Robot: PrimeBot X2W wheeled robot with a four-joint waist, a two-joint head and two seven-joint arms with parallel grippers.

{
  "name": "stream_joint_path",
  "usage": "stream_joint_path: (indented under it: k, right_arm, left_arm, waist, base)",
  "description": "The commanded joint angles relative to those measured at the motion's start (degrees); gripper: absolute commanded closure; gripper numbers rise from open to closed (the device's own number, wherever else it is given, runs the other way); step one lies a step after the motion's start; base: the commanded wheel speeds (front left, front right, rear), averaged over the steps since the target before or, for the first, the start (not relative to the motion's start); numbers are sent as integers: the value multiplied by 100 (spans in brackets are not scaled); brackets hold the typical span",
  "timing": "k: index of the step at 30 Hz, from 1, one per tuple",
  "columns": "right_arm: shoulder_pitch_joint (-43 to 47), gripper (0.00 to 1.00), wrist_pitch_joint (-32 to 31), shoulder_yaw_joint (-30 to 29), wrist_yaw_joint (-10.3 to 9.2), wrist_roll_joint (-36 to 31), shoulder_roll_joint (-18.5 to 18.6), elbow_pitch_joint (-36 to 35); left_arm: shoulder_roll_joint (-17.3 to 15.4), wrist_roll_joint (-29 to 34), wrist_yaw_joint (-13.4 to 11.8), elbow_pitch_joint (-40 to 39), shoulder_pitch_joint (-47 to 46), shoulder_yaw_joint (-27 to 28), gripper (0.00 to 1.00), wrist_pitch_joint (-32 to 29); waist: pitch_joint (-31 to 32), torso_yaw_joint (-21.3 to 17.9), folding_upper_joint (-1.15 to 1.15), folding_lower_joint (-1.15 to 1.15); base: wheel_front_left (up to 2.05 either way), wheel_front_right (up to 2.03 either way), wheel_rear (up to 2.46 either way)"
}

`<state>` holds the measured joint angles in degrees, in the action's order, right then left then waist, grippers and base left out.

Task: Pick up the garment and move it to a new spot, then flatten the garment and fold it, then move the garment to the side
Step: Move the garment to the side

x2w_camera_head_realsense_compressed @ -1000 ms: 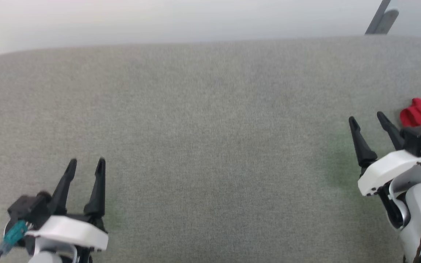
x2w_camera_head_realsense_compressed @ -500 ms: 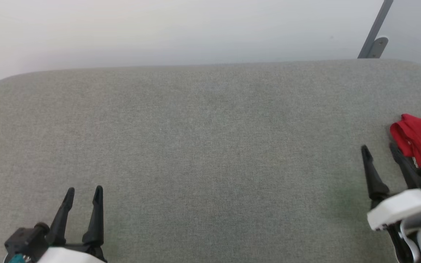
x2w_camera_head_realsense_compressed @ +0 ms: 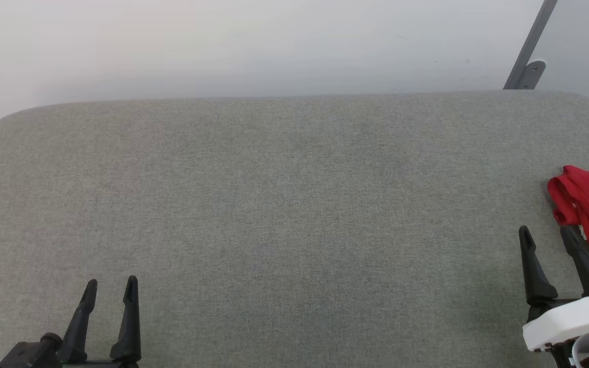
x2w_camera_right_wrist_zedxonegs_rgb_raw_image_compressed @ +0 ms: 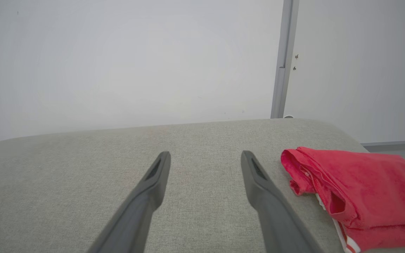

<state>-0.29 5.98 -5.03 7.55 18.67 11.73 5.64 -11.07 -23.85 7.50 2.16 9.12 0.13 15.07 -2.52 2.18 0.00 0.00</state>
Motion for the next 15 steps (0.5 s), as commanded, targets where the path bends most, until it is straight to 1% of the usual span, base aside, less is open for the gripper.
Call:
stream_joint_path:
  k: [1,6,15]
  right_arm:
    - [68,0,-36,-16,-13,-27,-32,-56]
    - [112,0,-122,-33,-13,24,-111,-194]
    - [191,0,-181,-68,-13,35,-139,-298]
  left_arm:
    - [5,44,-7,-26,30,9,0,13]
    - [25,96,-7,-33,-17,-5,0,13]
    - [58,150,-7,-27,19,15,0,13]
  waist:
    - [-3,3,0,0]
    - [-3,12,0,0]
    - [40,45,0,0]
  base:
    - [0,0,0]
    - [0,0,0]
    - [0,0,0]
